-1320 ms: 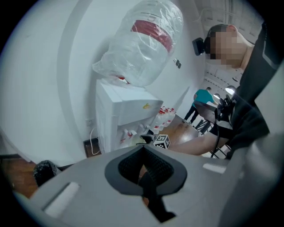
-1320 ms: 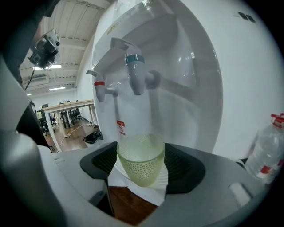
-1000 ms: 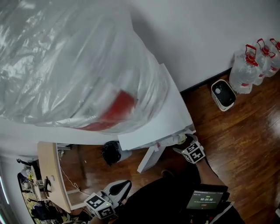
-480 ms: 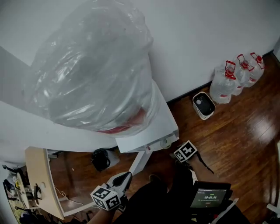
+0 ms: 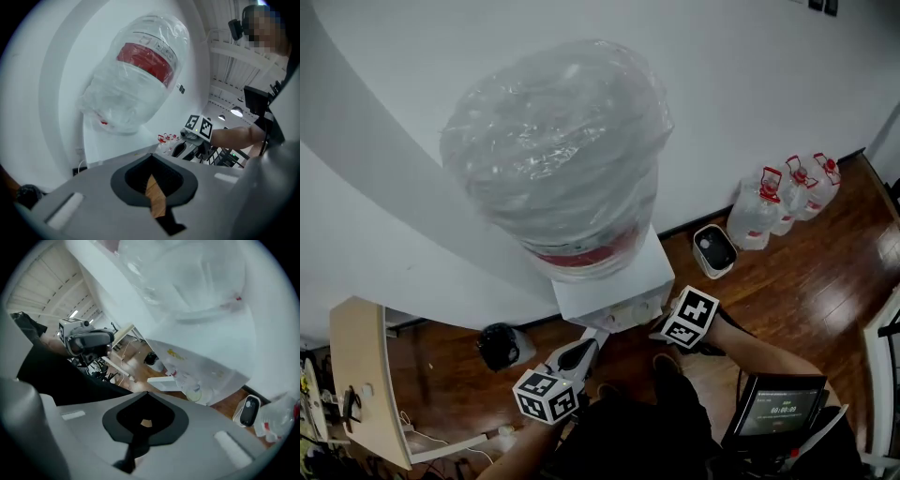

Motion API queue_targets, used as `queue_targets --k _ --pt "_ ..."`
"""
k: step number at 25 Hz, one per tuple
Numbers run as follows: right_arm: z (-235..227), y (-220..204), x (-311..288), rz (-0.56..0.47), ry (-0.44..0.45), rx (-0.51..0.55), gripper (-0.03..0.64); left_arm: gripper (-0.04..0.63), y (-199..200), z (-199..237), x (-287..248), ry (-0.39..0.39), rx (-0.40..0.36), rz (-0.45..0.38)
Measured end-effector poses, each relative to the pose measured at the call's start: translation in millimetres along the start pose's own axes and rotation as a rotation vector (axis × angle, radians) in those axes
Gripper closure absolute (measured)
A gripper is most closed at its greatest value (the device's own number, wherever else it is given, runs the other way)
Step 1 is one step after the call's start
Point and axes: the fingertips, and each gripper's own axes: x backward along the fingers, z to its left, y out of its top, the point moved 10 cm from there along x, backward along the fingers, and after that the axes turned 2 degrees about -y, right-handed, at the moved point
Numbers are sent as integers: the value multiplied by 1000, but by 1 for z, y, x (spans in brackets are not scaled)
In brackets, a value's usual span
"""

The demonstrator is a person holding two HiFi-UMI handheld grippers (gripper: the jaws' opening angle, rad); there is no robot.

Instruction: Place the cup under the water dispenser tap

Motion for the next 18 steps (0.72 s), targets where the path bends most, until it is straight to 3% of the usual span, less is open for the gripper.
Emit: queue_targets --k 5,11,18 --pt "30 35 31 -112 -31 69 615 595 26 -7 15 -51 -69 -62" --pt "50 70 60 -314 -102 60 615 590 45 9 53 -49 -25 -168" --pt "72 78 49 -320 -129 148 615 578 47 26 77 -18 -57 -199"
